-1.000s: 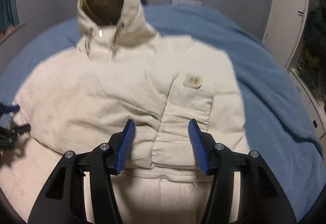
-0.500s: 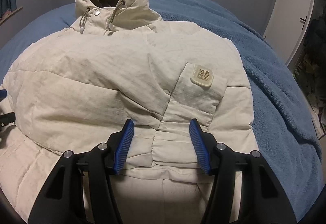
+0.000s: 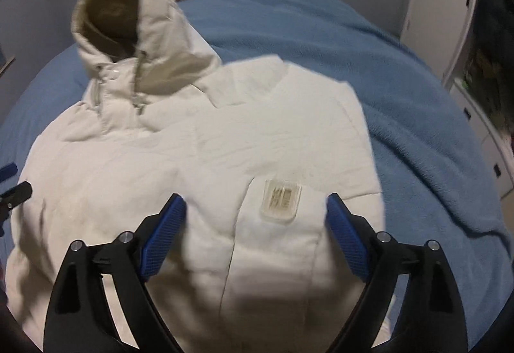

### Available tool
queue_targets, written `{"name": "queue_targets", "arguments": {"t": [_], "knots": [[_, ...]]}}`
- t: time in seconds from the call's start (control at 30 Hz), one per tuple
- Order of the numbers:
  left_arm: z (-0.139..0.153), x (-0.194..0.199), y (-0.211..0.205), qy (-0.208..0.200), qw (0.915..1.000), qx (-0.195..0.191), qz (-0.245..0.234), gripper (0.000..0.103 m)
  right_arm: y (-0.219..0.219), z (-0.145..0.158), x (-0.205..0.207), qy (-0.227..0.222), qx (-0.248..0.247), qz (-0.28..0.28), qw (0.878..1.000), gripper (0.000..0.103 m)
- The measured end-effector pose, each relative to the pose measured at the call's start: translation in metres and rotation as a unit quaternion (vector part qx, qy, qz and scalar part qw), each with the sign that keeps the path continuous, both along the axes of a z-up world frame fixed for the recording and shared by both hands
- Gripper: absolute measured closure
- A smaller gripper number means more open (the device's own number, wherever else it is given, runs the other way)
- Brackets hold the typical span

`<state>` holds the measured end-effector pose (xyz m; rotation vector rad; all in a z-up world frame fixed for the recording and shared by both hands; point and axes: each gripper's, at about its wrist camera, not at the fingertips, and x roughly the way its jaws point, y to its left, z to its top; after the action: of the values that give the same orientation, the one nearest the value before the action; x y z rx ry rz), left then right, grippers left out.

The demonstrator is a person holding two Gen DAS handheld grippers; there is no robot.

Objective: Fold large clothes

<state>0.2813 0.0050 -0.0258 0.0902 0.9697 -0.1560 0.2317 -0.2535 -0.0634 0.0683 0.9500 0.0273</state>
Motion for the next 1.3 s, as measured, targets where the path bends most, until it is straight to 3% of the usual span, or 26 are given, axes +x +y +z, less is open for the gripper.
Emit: {"name": "queue_targets", "arguments": {"t": [0.07, 0.17, 0.33, 0.43, 0.5, 0.63, 0.8, 0.87, 0.93, 1.07, 1.1, 1.13, 1.2, 1.3], "knots": [[-0.022, 0.012, 0.003, 0.027, 0.9996, -0.003, 0.008, 0.006, 0.0, -0.018, 0.007, 0.016, 0.002, 0.007, 1.0, 0.008], [-0.04, 0.01, 0.006, 0.011, 0.9999, -0.009, -0.009, 0.005, 0.003, -0.031, 0.008, 0.015, 0.001, 0.023, 1.0, 0.006], [-0.044, 0.004, 0.012, -0.002, 0.9994, -0.015, -0.032, 0.005, 0.003, -0.016, 0.003, -0.003, -0.019, 0.024, 1.0, 0.007], [-0.023, 0.004, 0.007, 0.006, 0.9972, 0.007, -0.074, 0.006, 0.01, 0.015, -0.001, -0.059, -0.021, 0.032, 0.998, 0.007], [-0.002, 0.006, 0.011, -0.032, 0.9969, -0.005, -0.072, 0.006, 0.019, 0.033, 0.006, -0.08, -0.014, 0.048, 0.996, 0.007], [0.041, 0.041, 0.024, -0.079, 0.9961, -0.035, -0.016, 0.006, 0.044, 0.06, 0.042, -0.104, -0.016, 0.068, 0.992, 0.007], [0.057, 0.09, 0.032, -0.071, 0.9959, -0.025, 0.049, 0.006, 0.08, 0.084, 0.102, -0.124, -0.014, 0.083, 0.989, 0.007], [0.058, 0.101, 0.036, -0.069, 0.9952, -0.023, 0.066, 0.006, 0.09, 0.089, 0.121, -0.128, -0.013, 0.078, 0.989, 0.012], [0.06, 0.105, 0.041, -0.073, 0.9943, -0.032, 0.071, 0.006, 0.099, 0.089, 0.14, -0.124, -0.015, 0.079, 0.989, 0.029], [0.059, 0.11, 0.048, -0.081, 0.9946, -0.03, 0.058, 0.007, 0.107, 0.089, 0.171, -0.118, -0.006, 0.069, 0.991, 0.044], [0.058, 0.109, 0.047, -0.083, 0.9948, -0.024, 0.055, 0.007, 0.109, 0.089, 0.177, -0.119, -0.007, 0.069, 0.99, 0.055], [0.058, 0.11, 0.047, -0.084, 0.9949, -0.018, 0.052, 0.007, 0.112, 0.089, 0.183, -0.12, -0.015, 0.071, 0.99, 0.074], [0.06, 0.111, 0.052, -0.096, 0.994, -0.02, 0.049, 0.007, 0.115, 0.088, 0.185, -0.126, -0.026, 0.079, 0.989, 0.088], [0.066, 0.108, 0.059, -0.12, 0.9908, -0.036, 0.051, 0.007, 0.11, 0.088, 0.17, -0.157, -0.018, 0.086, 0.984, 0.095]]}}
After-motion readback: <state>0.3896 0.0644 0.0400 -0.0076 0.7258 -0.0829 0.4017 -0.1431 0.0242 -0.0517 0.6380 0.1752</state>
